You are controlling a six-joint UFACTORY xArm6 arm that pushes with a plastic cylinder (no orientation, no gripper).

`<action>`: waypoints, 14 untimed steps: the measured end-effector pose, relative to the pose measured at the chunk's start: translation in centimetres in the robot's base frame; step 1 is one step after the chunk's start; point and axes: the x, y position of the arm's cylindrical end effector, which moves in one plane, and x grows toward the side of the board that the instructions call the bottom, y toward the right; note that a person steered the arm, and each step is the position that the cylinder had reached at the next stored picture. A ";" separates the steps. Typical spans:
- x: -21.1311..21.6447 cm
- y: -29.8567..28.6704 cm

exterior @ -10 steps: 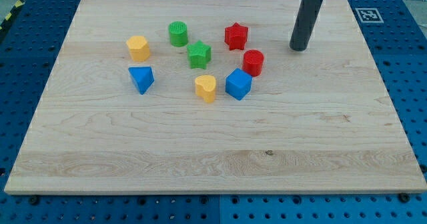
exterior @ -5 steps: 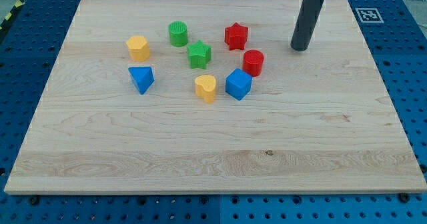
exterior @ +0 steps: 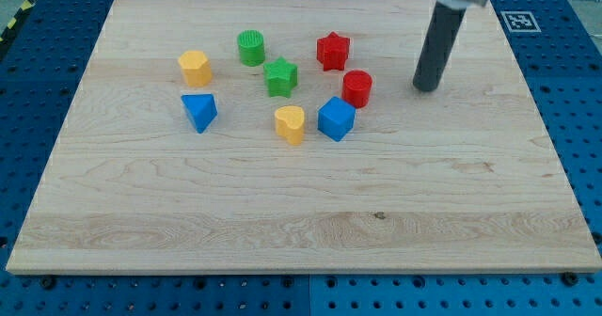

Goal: Place the yellow heart and blue cube vertical to each other

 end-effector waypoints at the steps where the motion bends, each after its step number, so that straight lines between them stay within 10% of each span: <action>1: 1.9 -1.0; 5: 5.7 -19.1; 14: 13.9 -26.0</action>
